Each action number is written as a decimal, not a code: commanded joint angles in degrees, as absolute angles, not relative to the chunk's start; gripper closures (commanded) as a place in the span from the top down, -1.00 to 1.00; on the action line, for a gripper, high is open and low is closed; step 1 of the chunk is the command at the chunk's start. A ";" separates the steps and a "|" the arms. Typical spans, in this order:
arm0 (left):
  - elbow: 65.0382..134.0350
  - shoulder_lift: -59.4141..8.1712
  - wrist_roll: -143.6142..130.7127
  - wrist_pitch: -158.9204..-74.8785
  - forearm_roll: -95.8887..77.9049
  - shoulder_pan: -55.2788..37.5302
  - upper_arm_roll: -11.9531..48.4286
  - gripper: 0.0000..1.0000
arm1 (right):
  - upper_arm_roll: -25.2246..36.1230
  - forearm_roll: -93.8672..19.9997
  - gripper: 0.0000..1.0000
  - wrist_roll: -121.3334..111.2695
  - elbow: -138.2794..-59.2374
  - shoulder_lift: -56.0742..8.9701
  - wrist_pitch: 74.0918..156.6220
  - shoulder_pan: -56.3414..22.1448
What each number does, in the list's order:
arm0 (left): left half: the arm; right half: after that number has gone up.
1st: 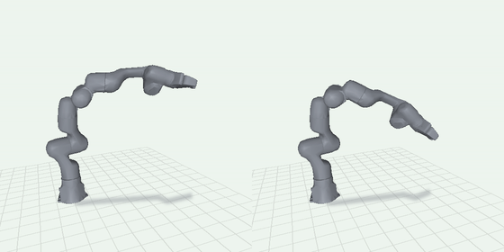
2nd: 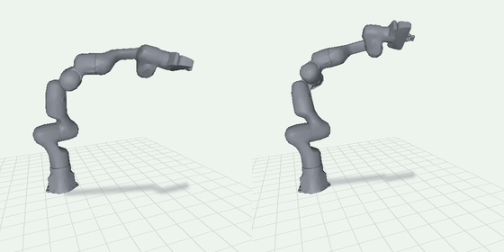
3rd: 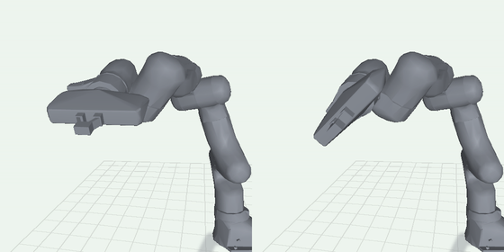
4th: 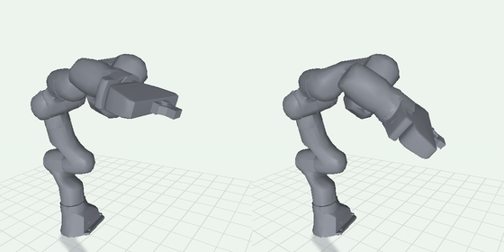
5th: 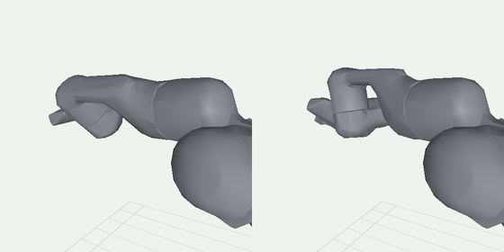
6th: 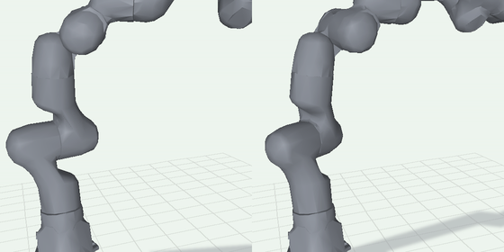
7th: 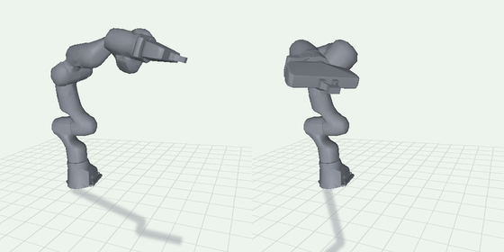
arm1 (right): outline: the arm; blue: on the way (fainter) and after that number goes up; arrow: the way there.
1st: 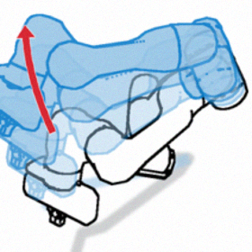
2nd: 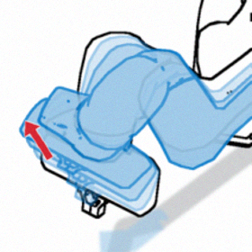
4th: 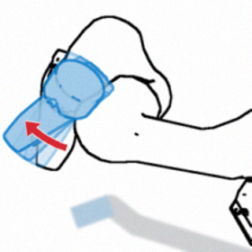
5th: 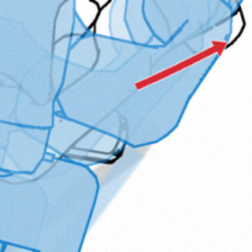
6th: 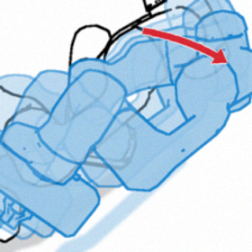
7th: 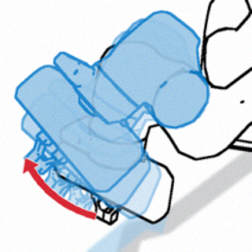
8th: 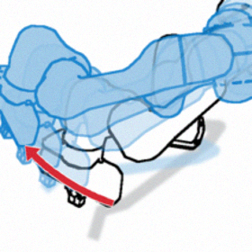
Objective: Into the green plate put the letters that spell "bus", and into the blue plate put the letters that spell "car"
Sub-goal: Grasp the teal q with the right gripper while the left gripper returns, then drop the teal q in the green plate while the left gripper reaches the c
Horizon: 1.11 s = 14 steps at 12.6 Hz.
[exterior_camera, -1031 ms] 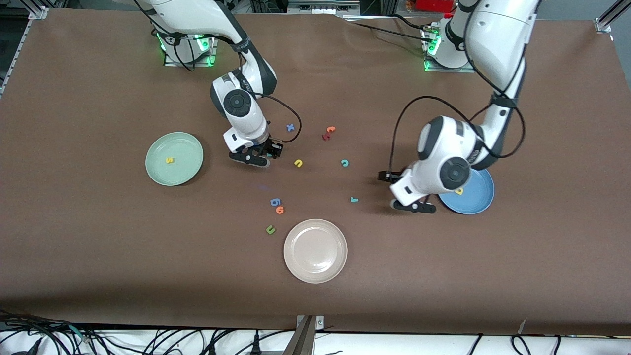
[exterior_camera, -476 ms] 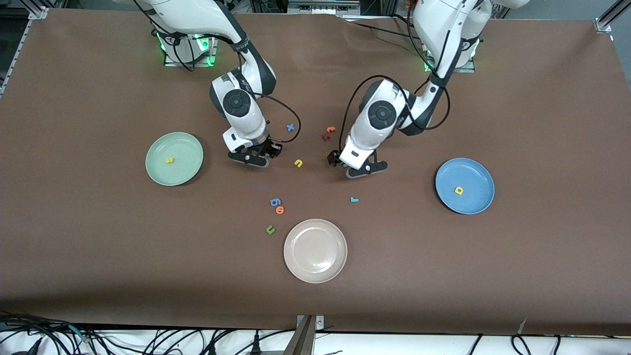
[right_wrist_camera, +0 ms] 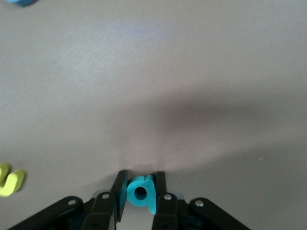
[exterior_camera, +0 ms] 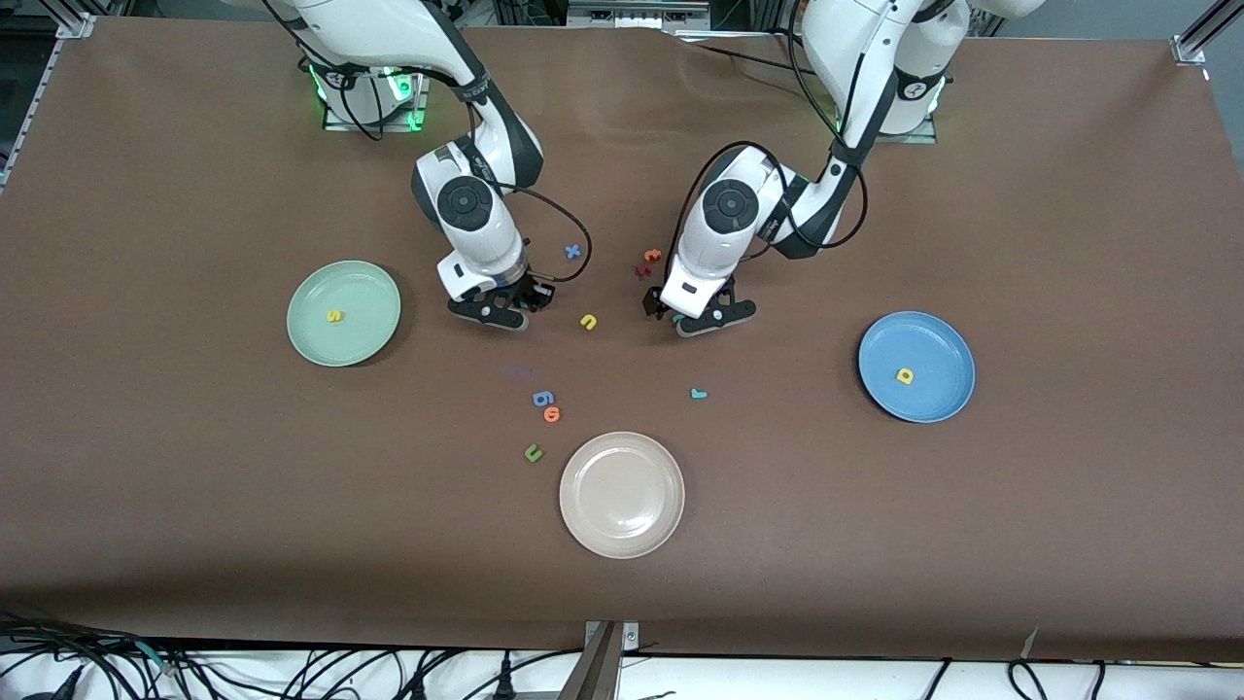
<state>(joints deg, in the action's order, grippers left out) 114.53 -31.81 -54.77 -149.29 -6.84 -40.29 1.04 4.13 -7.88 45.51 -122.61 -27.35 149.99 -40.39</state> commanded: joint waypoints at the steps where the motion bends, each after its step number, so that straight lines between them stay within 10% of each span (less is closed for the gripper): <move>1: 114.70 -31.29 -57.04 -148.98 -4.13 -40.69 0.35 0.94 | 8.59 -7.74 -0.88 42.99 -122.87 -21.91 140.23 -40.61; 8: 112.15 -33.84 -58.10 -147.48 -3.96 -42.10 0.26 0.57 | 28.63 -7.91 -0.85 14.81 -123.40 -16.52 126.39 -40.26; 14: 108.46 -35.86 -58.44 -143.54 -1.51 -42.45 0.18 0.26 | 30.85 -9.75 -0.63 7.21 -125.86 -21.27 127.88 -37.44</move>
<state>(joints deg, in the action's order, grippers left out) 111.64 -34.33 -56.25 -146.52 -4.74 -41.61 0.90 30.93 -8.42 8.51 -125.04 -20.51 126.90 -37.27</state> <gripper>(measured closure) 0.352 0.722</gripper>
